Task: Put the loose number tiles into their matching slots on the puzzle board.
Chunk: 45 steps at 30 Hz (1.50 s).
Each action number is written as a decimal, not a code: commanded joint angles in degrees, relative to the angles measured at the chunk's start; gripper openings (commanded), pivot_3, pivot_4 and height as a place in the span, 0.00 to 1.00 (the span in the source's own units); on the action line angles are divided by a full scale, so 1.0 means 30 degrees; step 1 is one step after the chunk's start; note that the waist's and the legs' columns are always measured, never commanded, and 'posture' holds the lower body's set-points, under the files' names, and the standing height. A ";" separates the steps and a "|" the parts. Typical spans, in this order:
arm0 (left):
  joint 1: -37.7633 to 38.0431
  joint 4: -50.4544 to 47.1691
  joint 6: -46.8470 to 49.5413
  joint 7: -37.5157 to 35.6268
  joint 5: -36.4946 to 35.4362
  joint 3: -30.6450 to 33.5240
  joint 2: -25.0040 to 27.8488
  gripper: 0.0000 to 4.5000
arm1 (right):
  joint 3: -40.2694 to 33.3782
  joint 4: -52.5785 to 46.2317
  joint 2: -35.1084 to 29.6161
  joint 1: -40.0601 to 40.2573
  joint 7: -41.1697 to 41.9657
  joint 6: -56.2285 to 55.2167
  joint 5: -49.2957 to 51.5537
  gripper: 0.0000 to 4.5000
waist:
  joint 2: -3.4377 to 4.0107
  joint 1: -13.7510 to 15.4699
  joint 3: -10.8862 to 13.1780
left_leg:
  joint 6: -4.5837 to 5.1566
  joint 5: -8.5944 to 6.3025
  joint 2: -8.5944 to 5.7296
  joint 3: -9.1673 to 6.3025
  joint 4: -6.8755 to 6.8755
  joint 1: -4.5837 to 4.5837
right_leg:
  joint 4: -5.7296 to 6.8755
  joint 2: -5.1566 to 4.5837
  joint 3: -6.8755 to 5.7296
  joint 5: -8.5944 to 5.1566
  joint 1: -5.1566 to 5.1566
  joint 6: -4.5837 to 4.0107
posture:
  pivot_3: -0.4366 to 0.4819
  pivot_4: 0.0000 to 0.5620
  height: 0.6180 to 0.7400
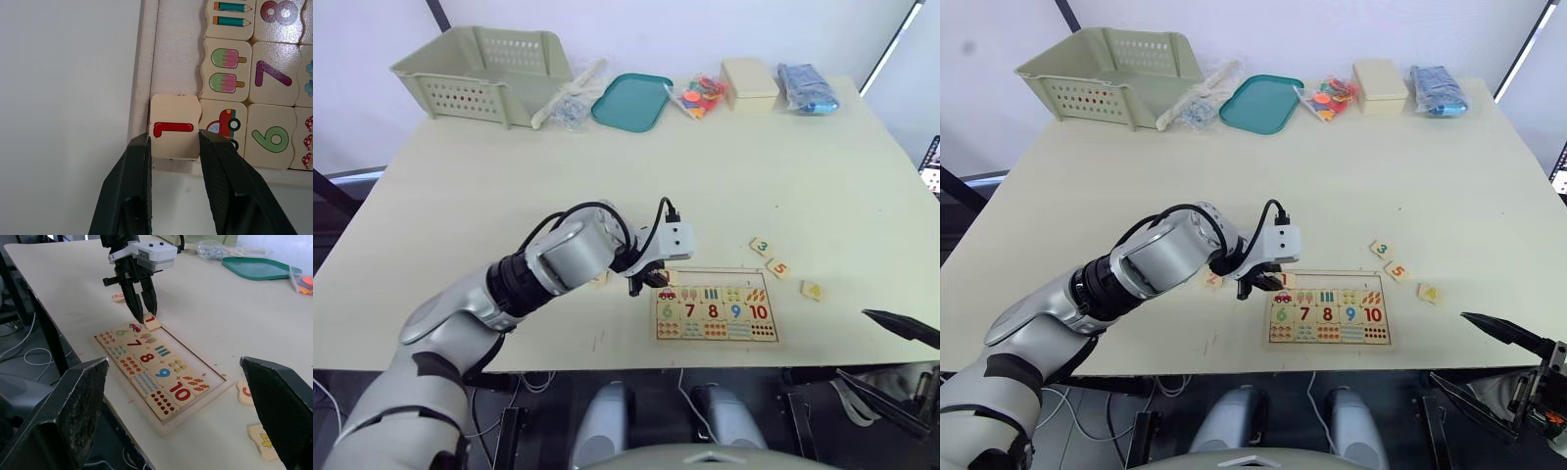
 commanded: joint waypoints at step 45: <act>-0.0481 -0.0040 -0.0328 -0.0767 0.0639 0.0132 -0.0146 0.76 | 0.0213 -0.0295 0.0283 0.0087 -0.0144 -0.0474 0.0010 1.00 | 0.0000 0.0000 0.0000 | 0.0000 0.0000 0.0000 -0.0001 0.0000 -0.0001 | 0.0000 0.0000 -0.0001 0.0000 0.0000 0.0000 | 0.48 0.27 1.00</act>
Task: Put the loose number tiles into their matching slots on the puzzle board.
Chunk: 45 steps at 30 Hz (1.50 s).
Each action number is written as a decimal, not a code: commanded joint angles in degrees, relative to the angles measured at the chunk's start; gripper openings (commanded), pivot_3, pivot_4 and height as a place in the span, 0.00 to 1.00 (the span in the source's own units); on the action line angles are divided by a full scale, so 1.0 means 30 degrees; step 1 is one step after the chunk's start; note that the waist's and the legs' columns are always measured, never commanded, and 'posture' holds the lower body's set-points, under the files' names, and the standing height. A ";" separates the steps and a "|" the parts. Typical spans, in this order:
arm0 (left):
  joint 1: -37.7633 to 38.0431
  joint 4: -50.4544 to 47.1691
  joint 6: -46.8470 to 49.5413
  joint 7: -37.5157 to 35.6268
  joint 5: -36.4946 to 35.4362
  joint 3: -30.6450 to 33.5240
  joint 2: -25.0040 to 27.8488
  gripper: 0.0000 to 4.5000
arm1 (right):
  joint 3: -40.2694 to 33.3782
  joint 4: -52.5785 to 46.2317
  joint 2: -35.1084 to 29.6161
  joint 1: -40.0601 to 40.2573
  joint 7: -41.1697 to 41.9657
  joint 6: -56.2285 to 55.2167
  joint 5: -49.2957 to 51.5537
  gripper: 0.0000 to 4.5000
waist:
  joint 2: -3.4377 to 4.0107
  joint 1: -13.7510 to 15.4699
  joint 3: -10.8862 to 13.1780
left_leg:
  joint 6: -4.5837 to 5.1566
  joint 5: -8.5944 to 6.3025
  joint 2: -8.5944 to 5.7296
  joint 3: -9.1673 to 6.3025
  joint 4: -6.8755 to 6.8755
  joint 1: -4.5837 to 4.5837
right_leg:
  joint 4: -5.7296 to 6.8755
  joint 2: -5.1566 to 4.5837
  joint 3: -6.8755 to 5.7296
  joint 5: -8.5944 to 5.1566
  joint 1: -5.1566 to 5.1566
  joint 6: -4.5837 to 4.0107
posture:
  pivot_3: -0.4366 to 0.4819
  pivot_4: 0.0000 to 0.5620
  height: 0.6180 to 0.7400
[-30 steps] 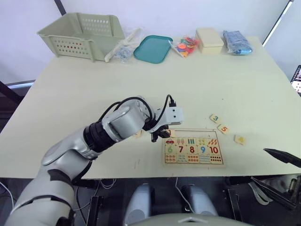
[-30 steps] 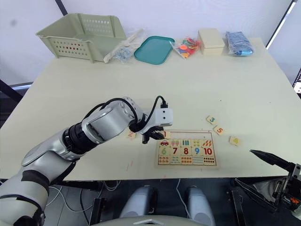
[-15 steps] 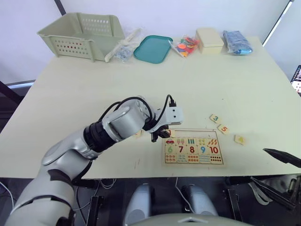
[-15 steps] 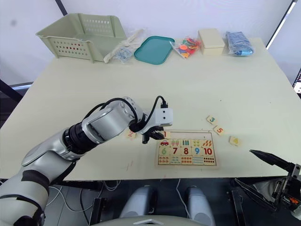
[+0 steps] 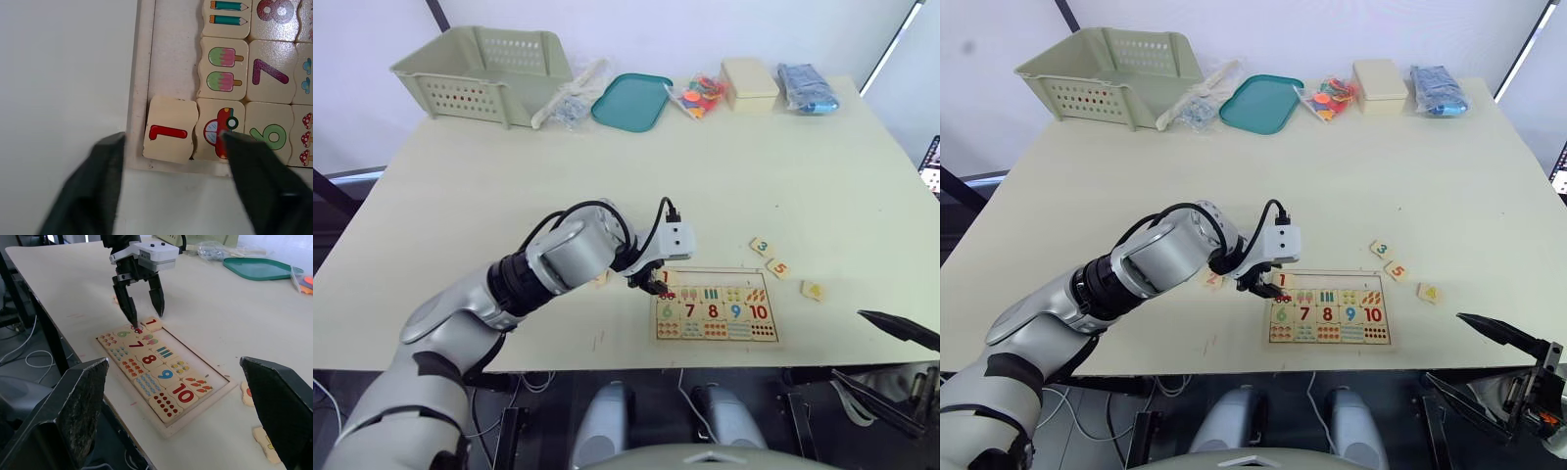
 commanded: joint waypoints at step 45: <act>0.4116 0.8458 -1.7292 -0.5440 0.0947 0.7218 -0.0265 0.01 | 0.0662 -0.0147 0.0339 -0.0088 -0.0183 -0.0716 -0.0076 1.00 | 0.0034 0.0000 -0.0014 | 0.0000 0.0000 -0.0009 0.0005 -0.0001 -0.0006 | -0.0008 0.0000 0.0016 0.0011 0.0000 0.0015 | 0.48 0.27 1.00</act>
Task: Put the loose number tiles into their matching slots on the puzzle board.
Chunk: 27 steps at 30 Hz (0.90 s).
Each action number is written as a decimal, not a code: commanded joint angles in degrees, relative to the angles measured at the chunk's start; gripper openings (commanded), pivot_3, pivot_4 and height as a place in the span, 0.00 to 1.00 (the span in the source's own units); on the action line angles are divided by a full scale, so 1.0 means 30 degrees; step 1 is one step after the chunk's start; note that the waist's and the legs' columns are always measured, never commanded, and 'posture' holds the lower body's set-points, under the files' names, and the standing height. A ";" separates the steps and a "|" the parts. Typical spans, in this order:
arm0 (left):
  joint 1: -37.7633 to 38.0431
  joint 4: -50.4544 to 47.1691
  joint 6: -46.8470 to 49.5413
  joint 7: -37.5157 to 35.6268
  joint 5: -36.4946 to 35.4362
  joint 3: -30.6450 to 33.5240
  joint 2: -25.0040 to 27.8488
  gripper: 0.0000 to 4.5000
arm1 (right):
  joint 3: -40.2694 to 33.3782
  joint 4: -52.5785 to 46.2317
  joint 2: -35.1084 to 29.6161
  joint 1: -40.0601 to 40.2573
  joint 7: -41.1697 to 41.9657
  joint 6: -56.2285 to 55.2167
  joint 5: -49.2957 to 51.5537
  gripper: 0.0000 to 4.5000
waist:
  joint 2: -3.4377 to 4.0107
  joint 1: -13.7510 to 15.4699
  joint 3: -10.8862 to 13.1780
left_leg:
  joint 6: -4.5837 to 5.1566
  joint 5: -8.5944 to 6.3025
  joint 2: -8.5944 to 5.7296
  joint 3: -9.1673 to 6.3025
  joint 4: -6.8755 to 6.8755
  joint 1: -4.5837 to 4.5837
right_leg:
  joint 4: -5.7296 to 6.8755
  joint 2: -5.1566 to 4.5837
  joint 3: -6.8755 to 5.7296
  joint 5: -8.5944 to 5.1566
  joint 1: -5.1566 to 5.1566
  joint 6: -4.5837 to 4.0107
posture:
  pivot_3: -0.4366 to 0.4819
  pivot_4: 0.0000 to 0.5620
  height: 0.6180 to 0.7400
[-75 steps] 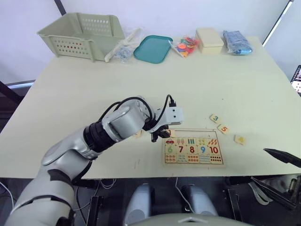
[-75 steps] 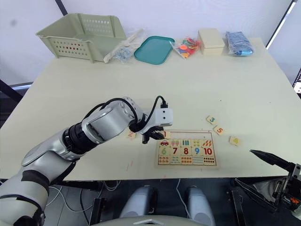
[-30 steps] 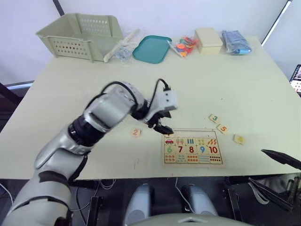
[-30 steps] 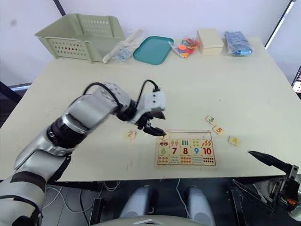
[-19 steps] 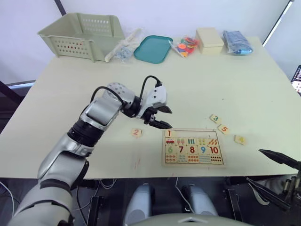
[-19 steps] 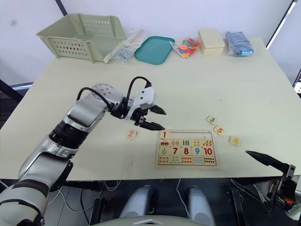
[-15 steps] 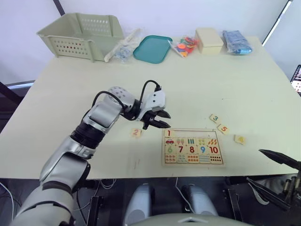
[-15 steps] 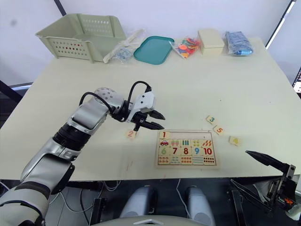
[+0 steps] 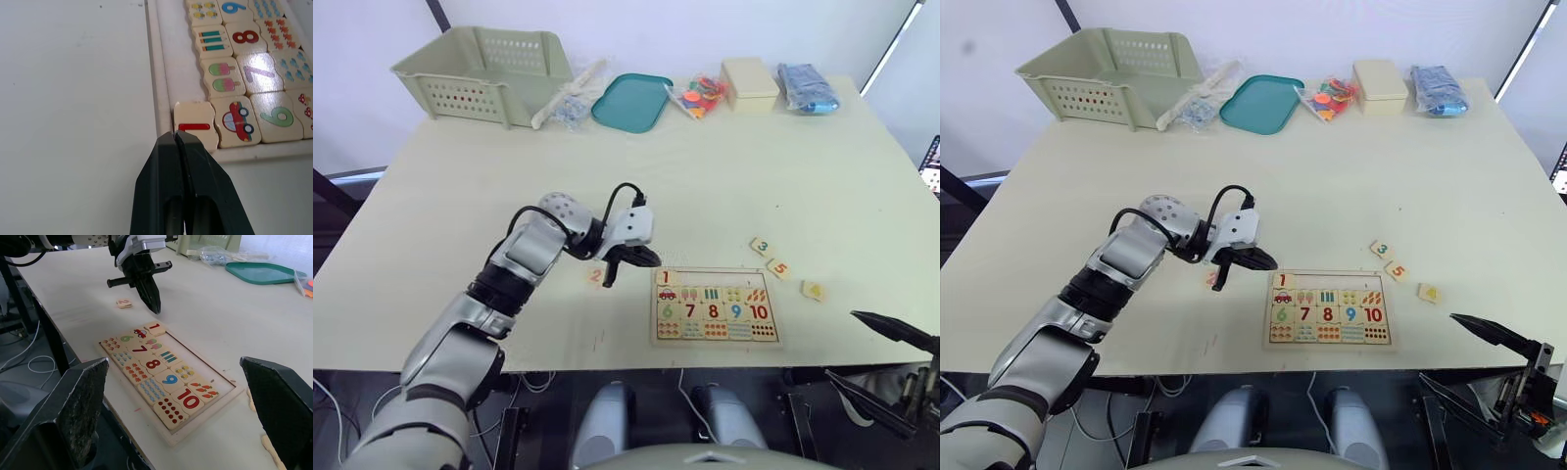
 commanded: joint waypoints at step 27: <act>0.0469 -0.0597 -0.0746 -0.0824 0.0982 0.0393 -0.0145 0.01 | -0.0187 -0.0121 0.0052 0.0118 -0.0153 -0.0496 0.0087 1.00 | 0.0000 -0.0006 0.0000 | 0.0000 0.0000 0.0000 0.0000 0.0000 0.0000 | 0.0000 0.0000 -0.0001 0.0027 0.0000 0.0047 | 0.48 0.27 1.00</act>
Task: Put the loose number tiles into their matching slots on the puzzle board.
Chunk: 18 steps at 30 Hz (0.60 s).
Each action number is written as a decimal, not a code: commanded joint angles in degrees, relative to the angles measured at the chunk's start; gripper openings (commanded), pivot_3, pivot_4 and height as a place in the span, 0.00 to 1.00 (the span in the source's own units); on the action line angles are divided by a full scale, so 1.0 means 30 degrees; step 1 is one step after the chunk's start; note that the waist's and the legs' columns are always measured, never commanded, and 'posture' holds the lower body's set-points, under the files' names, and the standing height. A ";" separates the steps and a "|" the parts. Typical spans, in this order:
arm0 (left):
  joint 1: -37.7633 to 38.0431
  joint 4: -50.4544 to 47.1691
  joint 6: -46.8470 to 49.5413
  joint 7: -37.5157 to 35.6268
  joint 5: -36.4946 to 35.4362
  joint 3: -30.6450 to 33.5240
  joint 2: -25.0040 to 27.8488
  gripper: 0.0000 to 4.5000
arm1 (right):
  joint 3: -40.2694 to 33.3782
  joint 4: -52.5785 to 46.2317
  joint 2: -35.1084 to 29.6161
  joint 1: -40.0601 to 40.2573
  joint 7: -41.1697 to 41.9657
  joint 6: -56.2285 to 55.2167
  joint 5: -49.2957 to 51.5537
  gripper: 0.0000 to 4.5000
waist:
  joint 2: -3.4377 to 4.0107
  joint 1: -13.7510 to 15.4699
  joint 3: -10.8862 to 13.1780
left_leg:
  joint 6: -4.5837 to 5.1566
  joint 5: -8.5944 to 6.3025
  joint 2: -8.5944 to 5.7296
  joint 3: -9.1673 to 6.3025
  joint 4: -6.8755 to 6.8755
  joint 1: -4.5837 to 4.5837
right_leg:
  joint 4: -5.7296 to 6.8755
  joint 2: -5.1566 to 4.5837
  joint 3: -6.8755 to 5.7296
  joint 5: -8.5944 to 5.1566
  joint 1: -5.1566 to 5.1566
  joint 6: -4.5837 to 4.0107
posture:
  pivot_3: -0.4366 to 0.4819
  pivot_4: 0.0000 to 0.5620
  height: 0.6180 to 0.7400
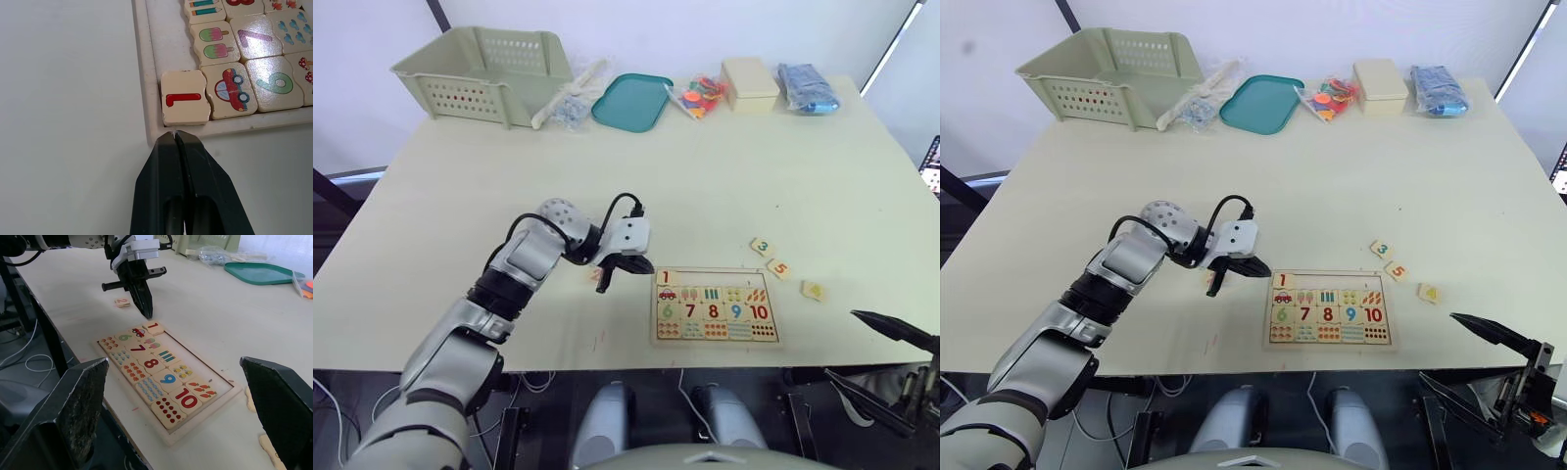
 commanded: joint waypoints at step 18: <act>0.0204 -0.1147 0.0151 -0.0475 0.0019 0.0268 -0.0201 0.01 | -0.0194 -0.0402 0.0125 0.0416 -0.0219 -0.0388 0.0229 1.00 | 0.0000 -0.0001 0.0000 | 0.0000 0.0000 0.0000 0.0000 0.0000 0.0000 | 0.0000 0.0000 0.0000 0.0000 0.0000 0.0000 | 0.48 0.27 1.00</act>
